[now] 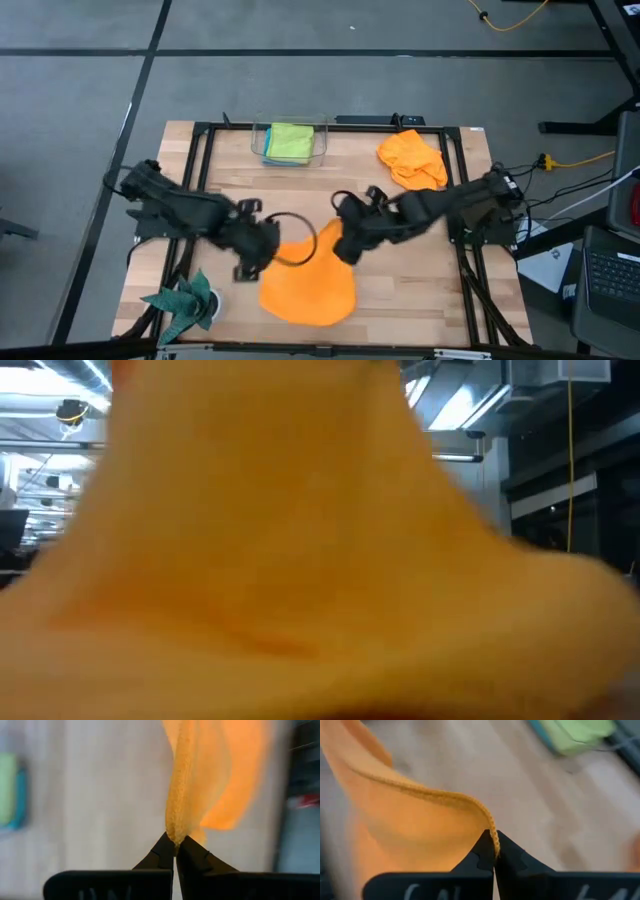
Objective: Fold microfiber towels
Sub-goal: Fold the bottom orange microfiber cloth
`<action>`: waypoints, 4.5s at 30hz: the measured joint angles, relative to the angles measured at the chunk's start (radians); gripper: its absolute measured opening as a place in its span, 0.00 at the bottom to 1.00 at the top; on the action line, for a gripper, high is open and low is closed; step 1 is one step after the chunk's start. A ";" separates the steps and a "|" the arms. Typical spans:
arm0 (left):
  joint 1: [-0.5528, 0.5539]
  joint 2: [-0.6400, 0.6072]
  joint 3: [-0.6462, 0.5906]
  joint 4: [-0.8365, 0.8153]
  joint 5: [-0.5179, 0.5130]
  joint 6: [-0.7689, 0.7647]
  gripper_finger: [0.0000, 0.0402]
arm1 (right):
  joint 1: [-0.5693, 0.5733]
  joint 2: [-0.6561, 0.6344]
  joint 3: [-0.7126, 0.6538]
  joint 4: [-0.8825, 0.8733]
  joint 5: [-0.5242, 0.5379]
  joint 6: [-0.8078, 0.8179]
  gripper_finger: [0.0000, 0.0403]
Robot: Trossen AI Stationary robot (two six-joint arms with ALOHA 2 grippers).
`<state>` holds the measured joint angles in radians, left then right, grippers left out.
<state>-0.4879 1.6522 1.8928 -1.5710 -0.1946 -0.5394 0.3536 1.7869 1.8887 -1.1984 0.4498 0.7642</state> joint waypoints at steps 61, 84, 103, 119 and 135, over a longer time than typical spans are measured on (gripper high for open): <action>-0.110 -0.002 -0.752 0.788 0.113 -0.097 0.09 | 0.148 0.182 -0.471 0.496 -0.141 0.047 0.00; -0.074 -0.003 -0.755 0.771 0.176 -0.114 0.19 | 0.147 0.182 -0.471 0.499 -0.138 0.066 0.00; -0.086 -0.003 -0.820 0.889 0.286 -0.141 0.31 | 0.147 0.182 -0.471 0.498 -0.129 0.069 0.00; -0.096 -0.002 -0.892 0.924 0.264 -0.164 0.29 | 0.147 0.182 -0.471 0.498 -0.128 0.073 0.00; -0.131 -0.025 -0.775 0.665 0.223 -0.156 0.00 | 0.139 0.182 -0.390 0.354 -0.115 0.089 0.00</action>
<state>-0.6193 1.6273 1.1181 -0.9056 0.0283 -0.6951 0.4928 1.9690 1.4984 -0.8442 0.3353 0.8535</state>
